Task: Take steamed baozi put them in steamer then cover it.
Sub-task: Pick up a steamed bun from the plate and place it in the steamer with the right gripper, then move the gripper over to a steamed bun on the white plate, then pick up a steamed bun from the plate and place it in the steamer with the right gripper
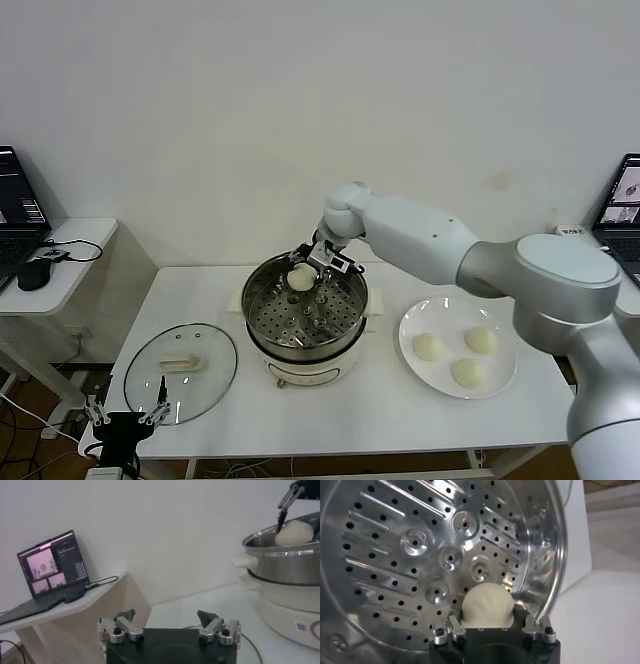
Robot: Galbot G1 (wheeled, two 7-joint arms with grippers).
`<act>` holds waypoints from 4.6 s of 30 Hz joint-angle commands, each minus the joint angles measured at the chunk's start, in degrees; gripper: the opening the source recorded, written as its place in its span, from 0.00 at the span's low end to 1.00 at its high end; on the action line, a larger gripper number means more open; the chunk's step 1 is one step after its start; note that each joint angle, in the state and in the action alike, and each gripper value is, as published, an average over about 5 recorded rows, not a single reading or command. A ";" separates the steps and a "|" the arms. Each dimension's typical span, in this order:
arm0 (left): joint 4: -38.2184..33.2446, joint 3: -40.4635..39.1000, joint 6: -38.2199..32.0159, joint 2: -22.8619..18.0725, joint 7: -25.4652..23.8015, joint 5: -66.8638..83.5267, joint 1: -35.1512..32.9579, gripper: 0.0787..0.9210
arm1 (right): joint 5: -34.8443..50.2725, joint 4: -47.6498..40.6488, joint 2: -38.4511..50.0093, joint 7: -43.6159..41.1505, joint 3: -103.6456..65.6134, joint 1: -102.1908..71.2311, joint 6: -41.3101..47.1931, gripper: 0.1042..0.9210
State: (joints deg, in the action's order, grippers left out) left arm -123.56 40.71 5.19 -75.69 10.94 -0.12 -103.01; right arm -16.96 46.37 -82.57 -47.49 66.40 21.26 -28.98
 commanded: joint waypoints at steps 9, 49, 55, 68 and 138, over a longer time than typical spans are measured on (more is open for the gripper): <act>-1.04 -0.01 0.38 0.05 -0.11 0.18 -0.15 0.88 | 15.73 8.14 4.21 -4.87 3.15 7.78 10.94 0.87; -1.48 -1.47 2.05 1.89 -1.38 0.07 1.36 0.88 | 7.29 39.09 52.75 -11.63 -20.22 -23.77 43.52 0.88; -1.36 -0.55 2.00 1.84 -1.46 0.17 0.85 0.88 | 5.63 33.45 46.50 -10.74 -20.88 -25.57 42.21 0.88; -0.88 0.47 1.91 1.40 -1.43 0.29 0.46 0.88 | 4.16 25.53 36.98 -9.95 -20.89 -25.73 41.19 0.88; -1.51 1.26 2.04 1.44 -1.47 1.45 2.22 0.88 | 43.42 21.45 0.90 0.97 0.58 2.01 64.66 0.58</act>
State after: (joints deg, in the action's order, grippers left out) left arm -125.17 41.90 7.26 -74.20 9.47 1.28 -100.80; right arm 23.98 72.80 -72.22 -49.50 65.52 26.83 31.58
